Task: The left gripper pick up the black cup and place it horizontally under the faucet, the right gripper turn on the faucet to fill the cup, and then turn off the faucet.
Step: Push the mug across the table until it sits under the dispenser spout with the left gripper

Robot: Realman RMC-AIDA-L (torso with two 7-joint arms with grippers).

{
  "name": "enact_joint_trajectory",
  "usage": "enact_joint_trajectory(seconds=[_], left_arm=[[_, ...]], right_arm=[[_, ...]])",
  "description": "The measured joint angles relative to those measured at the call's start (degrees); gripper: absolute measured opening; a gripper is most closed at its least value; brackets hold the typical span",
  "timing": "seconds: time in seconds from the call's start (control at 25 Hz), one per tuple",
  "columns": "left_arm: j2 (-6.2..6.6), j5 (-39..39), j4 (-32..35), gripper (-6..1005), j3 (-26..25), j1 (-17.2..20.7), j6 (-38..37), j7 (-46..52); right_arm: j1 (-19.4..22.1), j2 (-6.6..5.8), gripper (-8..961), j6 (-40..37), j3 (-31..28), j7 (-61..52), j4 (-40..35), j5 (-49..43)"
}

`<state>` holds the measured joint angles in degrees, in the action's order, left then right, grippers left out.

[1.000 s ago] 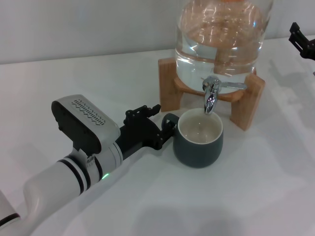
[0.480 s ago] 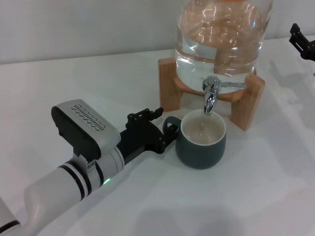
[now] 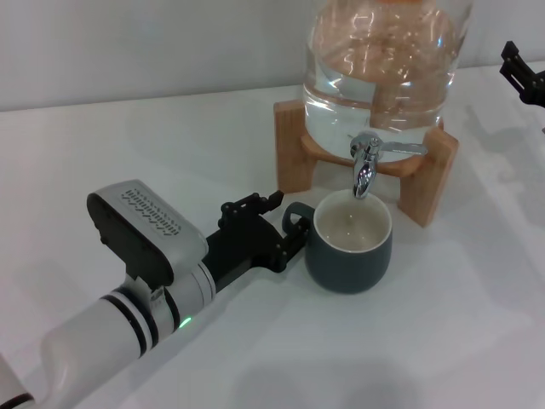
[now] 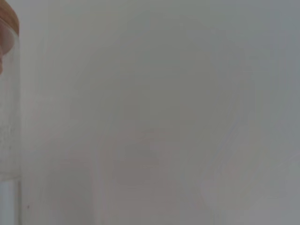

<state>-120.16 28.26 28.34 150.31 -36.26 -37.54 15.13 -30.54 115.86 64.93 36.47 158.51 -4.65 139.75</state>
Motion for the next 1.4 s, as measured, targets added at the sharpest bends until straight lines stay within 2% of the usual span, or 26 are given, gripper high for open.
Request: enact_joint_trajectory(seconds=[0.24,1.4], left_arm=[[0.10,0.3,1.6,535,-0.2,1.7,0.0,-3.9],[0.29,0.4,5.0,547,-1.1,6.9,-0.1,-3.6]], right_arm=[[0.4,-0.02,839,0.1,0.0,0.0,0.0,0.0],[1.5,-0.19,839,1.5,0.0,0.0,0.9,-0.4]])
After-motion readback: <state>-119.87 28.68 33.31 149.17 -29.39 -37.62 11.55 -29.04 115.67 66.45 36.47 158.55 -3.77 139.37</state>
